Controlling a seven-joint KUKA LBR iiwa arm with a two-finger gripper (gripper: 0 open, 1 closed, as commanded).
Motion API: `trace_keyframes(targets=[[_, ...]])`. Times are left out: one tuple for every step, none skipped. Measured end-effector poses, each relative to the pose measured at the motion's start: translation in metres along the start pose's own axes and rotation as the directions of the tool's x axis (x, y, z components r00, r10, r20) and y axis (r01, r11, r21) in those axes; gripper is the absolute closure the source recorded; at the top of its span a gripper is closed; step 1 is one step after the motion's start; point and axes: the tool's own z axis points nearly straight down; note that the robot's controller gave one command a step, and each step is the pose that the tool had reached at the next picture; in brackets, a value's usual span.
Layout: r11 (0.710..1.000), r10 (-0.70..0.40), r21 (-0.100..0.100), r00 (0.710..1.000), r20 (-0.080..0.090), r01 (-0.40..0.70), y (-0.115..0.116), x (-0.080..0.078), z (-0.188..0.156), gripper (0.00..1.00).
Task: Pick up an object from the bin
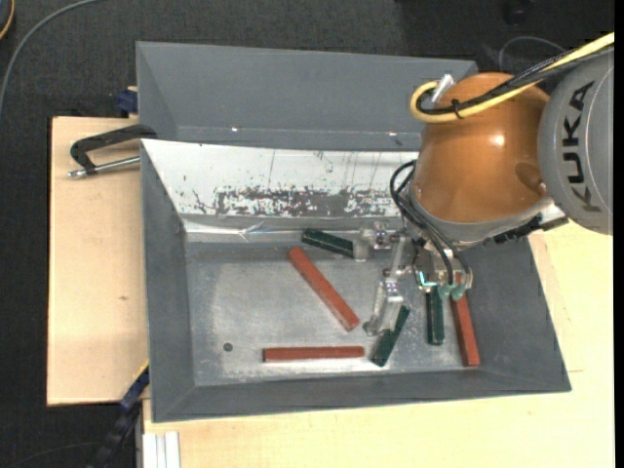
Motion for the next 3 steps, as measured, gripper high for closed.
trace_keyframes(targets=[[0.991,0.136,0.000,0.991,-0.002,-0.136,-0.036,0.001,0.154,0.00],[1.000,0.016,0.003,1.000,0.015,-0.017,-0.113,-0.055,0.162,0.00],[0.988,-0.153,0.000,0.988,0.007,0.153,-0.032,-0.024,0.162,0.00]])
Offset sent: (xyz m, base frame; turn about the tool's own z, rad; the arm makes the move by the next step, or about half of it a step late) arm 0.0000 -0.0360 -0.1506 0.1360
